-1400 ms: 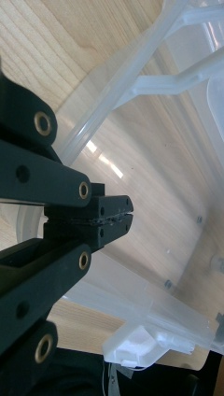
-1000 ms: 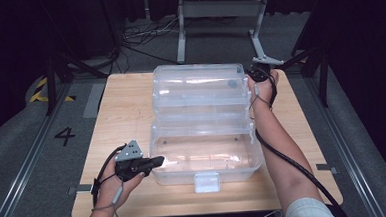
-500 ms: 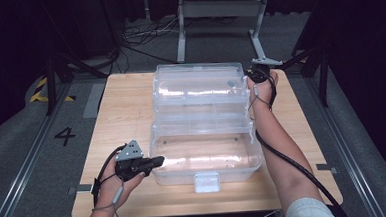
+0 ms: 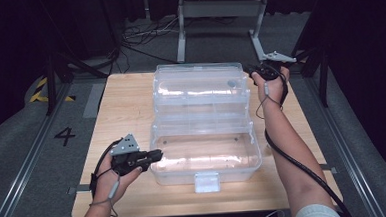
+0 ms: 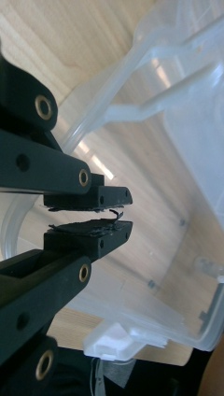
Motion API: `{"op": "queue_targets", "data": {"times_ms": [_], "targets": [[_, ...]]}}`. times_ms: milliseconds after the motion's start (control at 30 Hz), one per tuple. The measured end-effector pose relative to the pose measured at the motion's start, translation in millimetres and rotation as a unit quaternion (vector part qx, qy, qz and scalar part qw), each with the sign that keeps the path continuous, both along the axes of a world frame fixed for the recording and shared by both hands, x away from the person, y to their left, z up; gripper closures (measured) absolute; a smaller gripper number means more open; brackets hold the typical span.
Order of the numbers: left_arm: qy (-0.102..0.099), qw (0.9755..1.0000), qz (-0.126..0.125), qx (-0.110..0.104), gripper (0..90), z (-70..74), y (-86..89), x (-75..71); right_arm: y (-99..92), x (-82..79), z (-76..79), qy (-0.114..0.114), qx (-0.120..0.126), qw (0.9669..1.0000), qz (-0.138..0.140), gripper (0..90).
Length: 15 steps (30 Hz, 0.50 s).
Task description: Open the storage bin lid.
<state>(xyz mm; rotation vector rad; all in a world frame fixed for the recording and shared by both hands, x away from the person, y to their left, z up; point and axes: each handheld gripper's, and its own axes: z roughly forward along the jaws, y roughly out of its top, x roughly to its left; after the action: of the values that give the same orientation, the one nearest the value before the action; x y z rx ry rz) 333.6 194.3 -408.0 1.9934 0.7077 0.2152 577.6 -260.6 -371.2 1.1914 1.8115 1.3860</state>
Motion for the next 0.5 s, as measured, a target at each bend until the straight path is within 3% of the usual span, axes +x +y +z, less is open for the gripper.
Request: {"op": "queue_targets", "data": {"times_ms": [167,500], "targets": [[-0.003,0.9999,0.01,-0.004,79.5,10.3,11.6,6.7,-12.4,-14.7,13.8,-0.012,0.004,0.9999,0.007,71.5],[-0.005,0.999,0.042,-0.01,73.7,22.4,35.4,21.6,-45.7,-61.0,37.2,-0.033,0.029,0.9987,0.025,70.4]]}}
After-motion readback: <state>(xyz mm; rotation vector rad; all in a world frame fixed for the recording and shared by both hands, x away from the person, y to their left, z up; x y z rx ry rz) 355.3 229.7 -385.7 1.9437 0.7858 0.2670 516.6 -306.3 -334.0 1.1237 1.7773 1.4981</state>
